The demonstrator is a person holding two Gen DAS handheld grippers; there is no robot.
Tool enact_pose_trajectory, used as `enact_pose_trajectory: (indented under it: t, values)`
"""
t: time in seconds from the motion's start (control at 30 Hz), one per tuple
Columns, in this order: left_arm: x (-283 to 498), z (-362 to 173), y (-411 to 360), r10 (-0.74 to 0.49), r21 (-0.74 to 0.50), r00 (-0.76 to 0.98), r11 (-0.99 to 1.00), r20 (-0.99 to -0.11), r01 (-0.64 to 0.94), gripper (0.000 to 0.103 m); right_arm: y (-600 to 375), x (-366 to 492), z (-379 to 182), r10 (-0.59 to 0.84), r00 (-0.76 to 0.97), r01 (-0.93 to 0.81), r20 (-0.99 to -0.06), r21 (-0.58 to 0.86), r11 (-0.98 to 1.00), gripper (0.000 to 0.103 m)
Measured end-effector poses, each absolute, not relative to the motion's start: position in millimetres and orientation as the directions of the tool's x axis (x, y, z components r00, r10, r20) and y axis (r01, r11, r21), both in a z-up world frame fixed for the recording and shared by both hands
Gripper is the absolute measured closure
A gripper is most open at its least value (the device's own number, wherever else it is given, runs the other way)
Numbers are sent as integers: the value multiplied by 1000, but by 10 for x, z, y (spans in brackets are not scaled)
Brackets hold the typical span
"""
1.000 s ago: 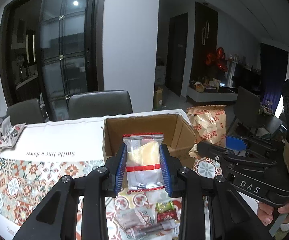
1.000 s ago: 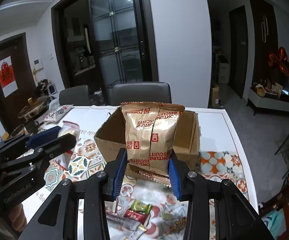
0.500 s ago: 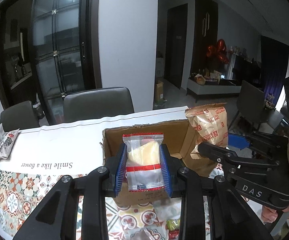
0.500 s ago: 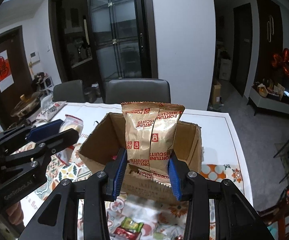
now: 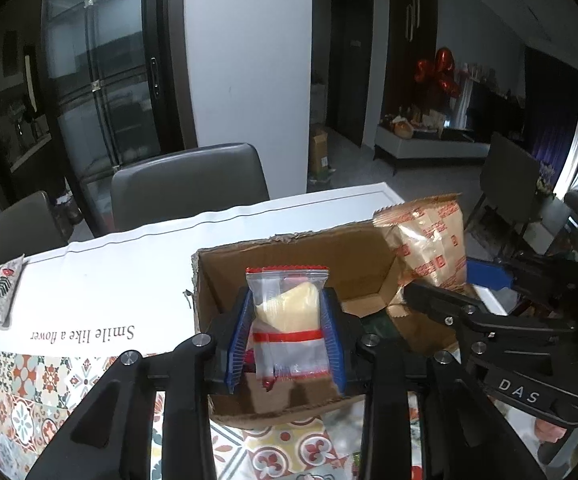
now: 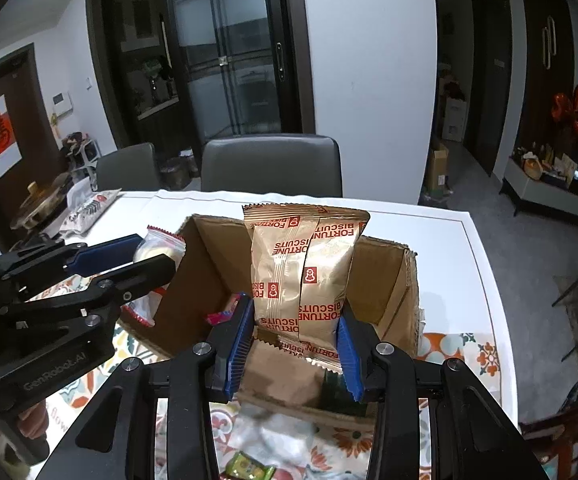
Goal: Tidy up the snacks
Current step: 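Carry both packets over the box and open both tools to release them, then grasp the long wrapped bar with the left tool while the right tool grasps the small white bar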
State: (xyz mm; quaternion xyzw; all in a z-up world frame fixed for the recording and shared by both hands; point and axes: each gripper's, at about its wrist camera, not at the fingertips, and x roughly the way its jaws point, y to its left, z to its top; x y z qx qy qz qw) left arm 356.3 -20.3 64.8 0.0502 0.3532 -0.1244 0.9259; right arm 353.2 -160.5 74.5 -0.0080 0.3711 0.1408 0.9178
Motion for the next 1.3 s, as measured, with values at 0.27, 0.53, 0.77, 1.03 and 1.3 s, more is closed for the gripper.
enact_pose_trajectory:
  t: [0.27,0.53,0.77,1.03,1.3]
  values:
    - [3266,696,-116,-128,54,765,977,-632,208,44,-1681,3447,691,176,698,-200,-694,48,979,41]
    - [2682,731,-45,-171,58,806,967,-567,247,42,-1641,2900,766,182,747,-191,-640,55,980,41]
    - [2248,757,-1,-205,55,818,959,-537,277,39,-1589,2456,723,230,746,-196,-625,125,973,41]
    - [1903,628,14,-230,73,807,945,-544,319,39,-1563,2067,609,217,751,-161,-624,146,976,41]
    - [1723,349,-62,-266,109,769,911,-581,397,39,-1598,1817,313,210,707,-107,-676,191,976,41]
